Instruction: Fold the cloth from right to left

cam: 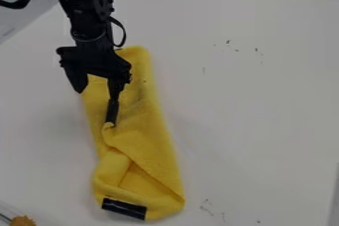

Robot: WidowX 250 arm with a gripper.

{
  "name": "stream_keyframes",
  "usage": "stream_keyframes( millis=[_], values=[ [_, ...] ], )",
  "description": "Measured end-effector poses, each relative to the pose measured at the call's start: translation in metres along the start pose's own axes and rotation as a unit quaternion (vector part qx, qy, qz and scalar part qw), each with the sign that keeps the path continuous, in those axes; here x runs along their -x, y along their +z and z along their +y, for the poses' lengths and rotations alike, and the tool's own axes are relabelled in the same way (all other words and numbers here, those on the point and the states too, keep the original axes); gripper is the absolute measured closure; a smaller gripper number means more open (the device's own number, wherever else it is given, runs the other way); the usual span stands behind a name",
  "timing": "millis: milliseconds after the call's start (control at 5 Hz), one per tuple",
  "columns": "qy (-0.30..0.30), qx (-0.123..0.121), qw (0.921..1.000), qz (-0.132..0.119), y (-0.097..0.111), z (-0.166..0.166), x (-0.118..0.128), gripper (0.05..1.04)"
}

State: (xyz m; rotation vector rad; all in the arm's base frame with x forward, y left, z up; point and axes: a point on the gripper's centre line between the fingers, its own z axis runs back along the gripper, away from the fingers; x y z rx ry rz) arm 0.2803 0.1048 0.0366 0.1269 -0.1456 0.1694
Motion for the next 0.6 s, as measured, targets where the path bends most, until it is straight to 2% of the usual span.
stream_keyframes(
  millis=[200, 400, 600],
  values=[
    [-0.033, -0.008, 0.9994, 0.009, 0.0085, 0.0065, -0.0065, 0.078],
    [-0.054, -0.010, 0.9985, -0.001, 0.0152, 0.0086, -0.0162, 0.083],
    [-0.067, -0.003, 0.9977, 0.009, 0.0131, 0.0050, -0.0153, 0.083]
  ],
)
